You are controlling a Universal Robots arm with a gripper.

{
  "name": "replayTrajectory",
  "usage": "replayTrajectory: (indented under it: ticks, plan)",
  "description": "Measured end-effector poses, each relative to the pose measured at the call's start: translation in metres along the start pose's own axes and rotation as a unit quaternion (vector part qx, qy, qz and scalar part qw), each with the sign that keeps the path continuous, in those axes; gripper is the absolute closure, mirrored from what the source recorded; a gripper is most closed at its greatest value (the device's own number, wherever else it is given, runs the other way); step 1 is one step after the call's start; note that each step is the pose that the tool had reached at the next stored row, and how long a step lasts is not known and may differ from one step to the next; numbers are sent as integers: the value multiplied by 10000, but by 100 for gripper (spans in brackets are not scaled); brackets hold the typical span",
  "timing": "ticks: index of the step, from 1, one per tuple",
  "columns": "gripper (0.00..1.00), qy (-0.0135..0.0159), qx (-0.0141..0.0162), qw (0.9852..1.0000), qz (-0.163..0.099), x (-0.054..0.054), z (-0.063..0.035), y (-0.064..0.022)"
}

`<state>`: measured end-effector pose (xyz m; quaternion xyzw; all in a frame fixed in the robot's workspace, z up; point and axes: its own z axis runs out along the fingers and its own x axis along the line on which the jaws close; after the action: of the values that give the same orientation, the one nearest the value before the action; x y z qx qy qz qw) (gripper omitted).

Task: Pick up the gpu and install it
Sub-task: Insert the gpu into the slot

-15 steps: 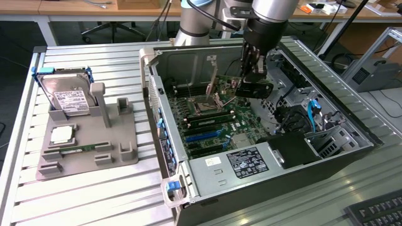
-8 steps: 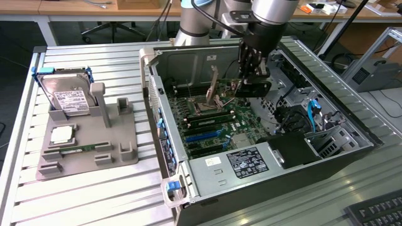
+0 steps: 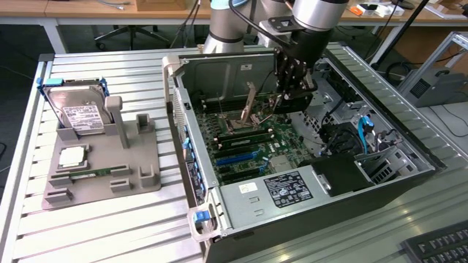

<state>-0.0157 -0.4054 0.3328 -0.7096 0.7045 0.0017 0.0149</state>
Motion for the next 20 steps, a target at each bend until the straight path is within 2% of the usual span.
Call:
replayTrajectory:
  ticks: [4,6,9,12,20]
  plan:
    - [73,-2,1,10000,-1,1,2,5]
    - [73,-1,1,10000,-3,7,7,36]
    - [73,1,0,10000,-5,29,18,118]
    - [73,0,0,10000,-6,109,49,230]
    - [73,0,0,10000,-7,257,111,423]
